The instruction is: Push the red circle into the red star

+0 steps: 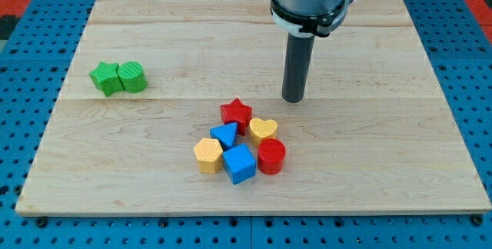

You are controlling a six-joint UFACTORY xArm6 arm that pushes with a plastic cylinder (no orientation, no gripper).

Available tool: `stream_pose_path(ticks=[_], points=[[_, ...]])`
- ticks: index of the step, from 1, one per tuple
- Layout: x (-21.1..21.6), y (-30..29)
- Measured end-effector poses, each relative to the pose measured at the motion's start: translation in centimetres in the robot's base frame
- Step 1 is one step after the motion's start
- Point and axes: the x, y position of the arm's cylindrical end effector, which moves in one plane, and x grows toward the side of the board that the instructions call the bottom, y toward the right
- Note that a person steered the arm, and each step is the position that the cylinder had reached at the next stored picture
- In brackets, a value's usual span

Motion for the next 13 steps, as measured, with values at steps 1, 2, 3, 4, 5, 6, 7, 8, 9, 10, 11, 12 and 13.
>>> stream_pose_path(ticks=[1,2,3,4,5,6,7,8,9,10,11,12,13], points=[[-0.3,6.0],[6.8,11.3],[15.3,7.3],[15.1,0.2],[10.6,-2.8],[7.3,-4.9],[6.9,-5.9],[8.4,-3.3],[8.3,-3.3],[8.2,-3.6],[8.2,-3.6],[7.5,-3.8],[7.1,-4.6]])
